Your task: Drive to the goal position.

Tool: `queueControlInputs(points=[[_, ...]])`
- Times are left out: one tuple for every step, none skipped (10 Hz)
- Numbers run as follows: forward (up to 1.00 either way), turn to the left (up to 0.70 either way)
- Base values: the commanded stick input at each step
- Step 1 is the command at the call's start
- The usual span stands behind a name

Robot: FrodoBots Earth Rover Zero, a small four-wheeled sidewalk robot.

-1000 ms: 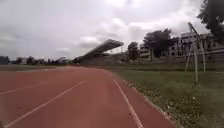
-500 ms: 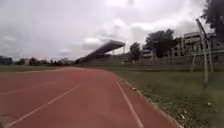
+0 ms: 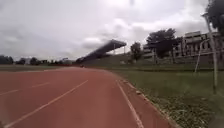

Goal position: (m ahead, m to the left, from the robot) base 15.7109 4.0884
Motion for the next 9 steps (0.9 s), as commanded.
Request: queueControlInputs(points=[[0.70, 0.00], [0.70, 0.00], [0.70, 0.00], [0.70, 0.00], [0.70, 0.00], [0.70, 0.00], [0.70, 0.00], [0.70, 0.09], [0.70, 0.14]])
